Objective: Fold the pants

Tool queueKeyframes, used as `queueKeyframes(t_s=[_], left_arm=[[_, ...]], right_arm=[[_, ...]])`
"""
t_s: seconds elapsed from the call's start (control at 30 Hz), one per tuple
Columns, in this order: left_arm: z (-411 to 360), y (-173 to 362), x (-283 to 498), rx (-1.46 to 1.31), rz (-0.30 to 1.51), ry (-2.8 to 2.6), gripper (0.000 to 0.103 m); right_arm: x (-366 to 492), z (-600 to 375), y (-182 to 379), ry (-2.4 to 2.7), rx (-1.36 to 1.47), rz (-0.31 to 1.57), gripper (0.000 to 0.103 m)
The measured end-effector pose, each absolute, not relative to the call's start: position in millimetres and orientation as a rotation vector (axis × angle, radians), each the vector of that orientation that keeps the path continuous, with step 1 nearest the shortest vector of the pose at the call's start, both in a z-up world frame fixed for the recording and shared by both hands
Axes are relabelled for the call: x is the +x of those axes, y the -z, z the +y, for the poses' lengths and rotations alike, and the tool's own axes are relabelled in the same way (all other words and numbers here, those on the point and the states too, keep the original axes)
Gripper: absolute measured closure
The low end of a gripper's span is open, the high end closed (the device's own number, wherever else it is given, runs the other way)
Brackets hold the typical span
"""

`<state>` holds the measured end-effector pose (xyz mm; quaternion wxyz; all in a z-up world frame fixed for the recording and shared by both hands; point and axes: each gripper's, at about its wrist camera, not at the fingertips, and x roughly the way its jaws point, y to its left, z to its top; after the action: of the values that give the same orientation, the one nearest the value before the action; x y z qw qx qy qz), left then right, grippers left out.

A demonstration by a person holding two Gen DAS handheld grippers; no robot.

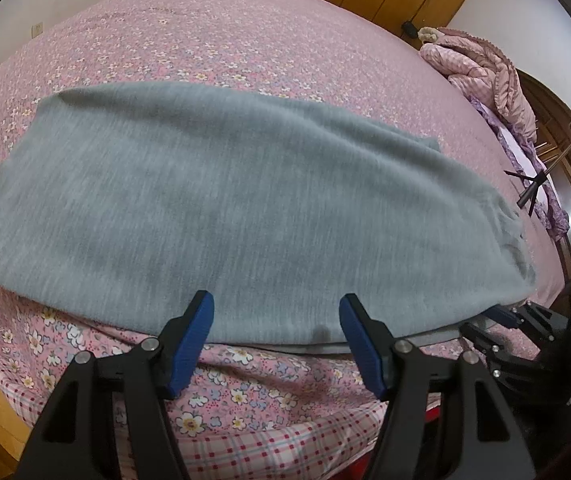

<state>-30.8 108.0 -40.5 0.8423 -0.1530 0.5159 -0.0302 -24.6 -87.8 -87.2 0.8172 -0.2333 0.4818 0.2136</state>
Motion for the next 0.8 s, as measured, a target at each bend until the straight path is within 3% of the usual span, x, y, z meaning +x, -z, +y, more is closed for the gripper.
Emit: queueKeyframes(t_s=[0.1, 0.13, 0.17, 0.2, 0.5, 0.8], left_arm=[[109.4, 40.9, -30.7, -0.326, 1.088, 0.067, 0.035], [109.8, 41.0, -30.9, -0.327, 1.087, 0.068, 0.035], [110.3, 41.2, -31.3, -0.328, 1.086, 0.069, 0.035], [110.9, 41.4, -31.6, -0.330, 1.084, 0.071, 0.035], [117.8, 27.7, -37.4, -0.328, 1.031, 0.043, 0.035], [126.0, 30.5, -36.7, -0.355, 1.050, 0.020, 0.035]], right_arm=[[-19.8, -81.3, 89.5, -0.464, -0.516, 1.017, 0.068], [-17.4, -80.5, 90.0, -0.461, -0.510, 1.018, 0.077], [-13.9, -81.2, 89.4, -0.452, -0.495, 1.018, 0.096], [-10.8, -82.7, 88.4, -0.443, -0.477, 1.022, 0.101], [-22.8, -100.4, 50.6, -0.568, -0.371, 0.963, 0.102], [-25.3, -114.1, 89.9, -0.573, -0.289, 1.122, 0.102]])
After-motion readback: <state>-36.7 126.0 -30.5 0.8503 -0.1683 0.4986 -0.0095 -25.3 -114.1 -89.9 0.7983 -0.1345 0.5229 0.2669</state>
